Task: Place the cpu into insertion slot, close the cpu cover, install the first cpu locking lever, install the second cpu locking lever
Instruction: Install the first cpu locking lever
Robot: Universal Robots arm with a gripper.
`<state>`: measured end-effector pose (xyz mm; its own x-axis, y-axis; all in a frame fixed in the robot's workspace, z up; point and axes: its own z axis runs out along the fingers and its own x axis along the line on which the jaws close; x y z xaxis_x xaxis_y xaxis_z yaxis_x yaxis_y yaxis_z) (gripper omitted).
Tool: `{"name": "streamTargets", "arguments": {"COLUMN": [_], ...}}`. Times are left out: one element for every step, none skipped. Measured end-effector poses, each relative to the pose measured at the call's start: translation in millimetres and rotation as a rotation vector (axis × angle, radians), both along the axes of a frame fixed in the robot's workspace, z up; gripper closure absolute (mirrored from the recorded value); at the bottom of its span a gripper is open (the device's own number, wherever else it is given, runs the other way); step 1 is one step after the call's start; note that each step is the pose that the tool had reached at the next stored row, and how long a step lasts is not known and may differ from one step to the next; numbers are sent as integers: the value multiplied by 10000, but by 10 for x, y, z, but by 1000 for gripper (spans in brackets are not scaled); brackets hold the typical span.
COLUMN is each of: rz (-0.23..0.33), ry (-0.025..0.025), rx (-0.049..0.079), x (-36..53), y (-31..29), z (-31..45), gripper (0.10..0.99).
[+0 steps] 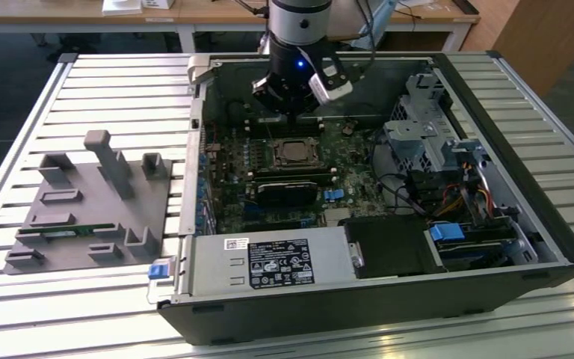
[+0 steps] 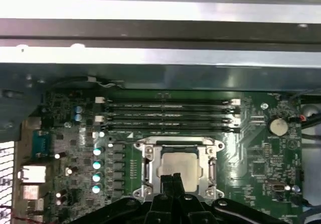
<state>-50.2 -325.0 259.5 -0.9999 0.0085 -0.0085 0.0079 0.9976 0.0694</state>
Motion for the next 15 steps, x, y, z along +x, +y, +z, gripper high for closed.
{"name": "streamTargets", "arguments": {"rz": [8,15,18,25,31,36,40,44,49,50,52,56,61,66,67], "ry": [0,0,0,0,-1,0,0,-2,-5,-11,-19,-29,-42,-55,-67], "rx": [0,1,0,0,1,0,0,1,0,0,1,1,1,0,1], "x": [-32,-63,-98,-123,-145,-168,-196,-225,-256,-289,-318,-342,-362,-383,-400], "y": [0,0,0,0,0,0,0,0,0,0,0,0,0,0,0], "z": [-1,-2,-3,-5,-7,-8,-9,-11,-13,-14,-16,-18,-19,-20,-22], "gripper": [980,980,980,980,980,980,980,980,980,980,980,980,980,980,980]}}
